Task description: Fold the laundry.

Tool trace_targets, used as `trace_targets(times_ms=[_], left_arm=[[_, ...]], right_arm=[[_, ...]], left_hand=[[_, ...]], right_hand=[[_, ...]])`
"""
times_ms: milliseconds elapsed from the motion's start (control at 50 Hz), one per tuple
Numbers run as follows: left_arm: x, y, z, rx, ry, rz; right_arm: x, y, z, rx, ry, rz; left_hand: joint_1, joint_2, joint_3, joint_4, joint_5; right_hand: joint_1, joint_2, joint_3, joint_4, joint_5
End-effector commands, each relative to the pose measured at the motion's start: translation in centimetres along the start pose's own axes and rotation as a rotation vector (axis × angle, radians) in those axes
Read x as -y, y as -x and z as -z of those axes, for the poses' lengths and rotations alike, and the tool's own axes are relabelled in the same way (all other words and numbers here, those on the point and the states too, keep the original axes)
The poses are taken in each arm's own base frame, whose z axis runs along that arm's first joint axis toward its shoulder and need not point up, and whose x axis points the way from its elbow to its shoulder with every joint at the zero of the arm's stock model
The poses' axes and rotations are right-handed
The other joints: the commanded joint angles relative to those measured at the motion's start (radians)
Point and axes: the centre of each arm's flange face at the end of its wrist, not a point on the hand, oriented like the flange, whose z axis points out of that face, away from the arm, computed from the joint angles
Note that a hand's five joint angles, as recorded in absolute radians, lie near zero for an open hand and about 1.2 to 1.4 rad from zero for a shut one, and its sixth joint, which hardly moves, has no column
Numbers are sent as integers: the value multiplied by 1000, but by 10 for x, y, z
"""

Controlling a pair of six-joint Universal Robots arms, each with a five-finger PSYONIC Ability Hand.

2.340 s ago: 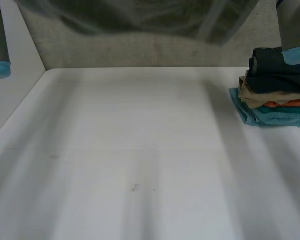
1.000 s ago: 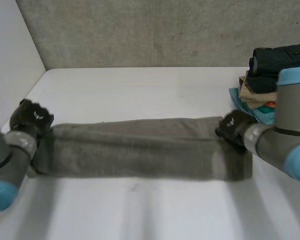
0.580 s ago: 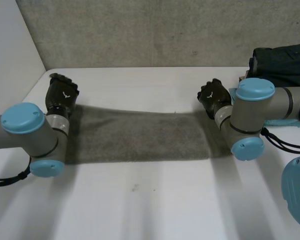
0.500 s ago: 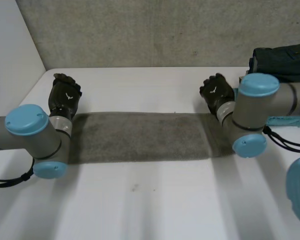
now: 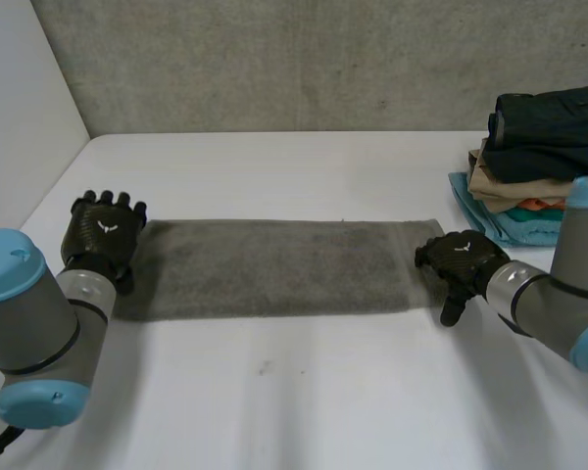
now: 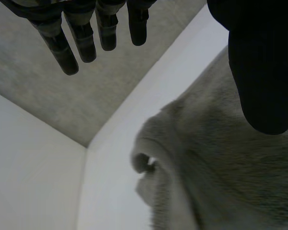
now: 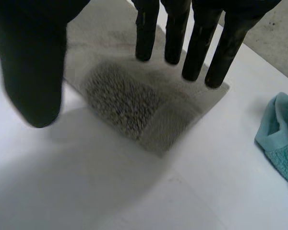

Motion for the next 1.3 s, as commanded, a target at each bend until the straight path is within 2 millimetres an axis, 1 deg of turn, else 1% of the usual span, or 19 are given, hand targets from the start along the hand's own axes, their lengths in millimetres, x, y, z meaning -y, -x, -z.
trace_targets(times_ms=[20,40,160,260,360,460,520,560,640,660,720,740,760,800,820,920,1100,1180,1300], left_arm=[[-2,-2,1,-24,18,5],[-2,-1,1,-21,18,6],[7,5,3,-5,-4,16],[13,11,7,10,-22,19],[15,15,11,19,-28,22],[15,16,15,18,-23,20],[13,15,16,14,-19,18],[13,15,16,14,-19,20],[14,15,16,15,-20,18],[14,14,16,13,-21,20],[16,16,17,18,-25,20],[17,16,17,20,-28,21],[17,17,17,21,-31,21],[19,19,18,27,-36,23],[20,18,18,26,-38,23],[30,10,28,-10,-65,68],[42,-34,65,-285,-38,271],[42,-44,72,-367,-6,329],[28,-61,69,-399,51,329]], right_arm=[[-16,-2,-26,-47,-27,29],[-17,-6,-27,-65,-29,24],[-24,-23,-16,-128,-18,8],[-6,-38,19,-186,-50,34],[-26,-84,53,-316,38,134],[-52,-114,70,-368,188,343],[-55,-123,76,-386,226,454],[-42,-116,76,-384,193,496],[4,-74,69,-321,3,563],[22,-55,66,-289,-77,582],[49,-21,65,-226,-201,614],[65,4,65,-181,-281,647],[74,16,65,-164,-321,662],[87,41,62,-117,-387,687],[97,67,59,-75,-436,709],[109,116,53,-20,-457,734],[94,109,51,-87,-324,675],[76,88,46,-113,-248,616],[63,53,61,-175,-208,517]], left_hand=[[-15,-26,-36,-29,-48],[-15,-26,-36,-29,-48],[-15,-26,-36,-29,-48],[-15,-26,-36,-29,-48],[-15,-27,-36,-30,-49],[-15,-27,-36,-30,-49],[-15,-27,-36,-30,-49],[-15,-27,-36,-30,-49],[-15,-27,-36,-30,-49],[-15,-27,-36,-30,-49],[-15,-27,-36,-30,-49],[-15,-27,-36,-30,-49],[-15,-27,-36,-30,-49],[-15,-27,-36,-30,-49],[-15,-27,-36,-30,-49],[-9,-20,-30,-23,-43],[150,138,129,135,116],[203,191,182,188,169],[206,194,185,191,172]], right_hand=[[625,565,559,562,567],[992,932,926,929,934],[996,935,930,933,938],[996,935,930,933,938],[996,935,930,933,938],[996,935,930,933,938],[996,935,930,933,938],[996,935,930,933,938],[996,935,930,933,938],[996,935,930,933,938],[996,935,930,933,938],[996,935,930,933,938],[996,935,930,933,938],[996,935,930,933,938],[996,935,930,933,938],[996,935,930,933,938],[996,935,930,933,938],[996,935,930,933,938],[996,935,930,933,938]])
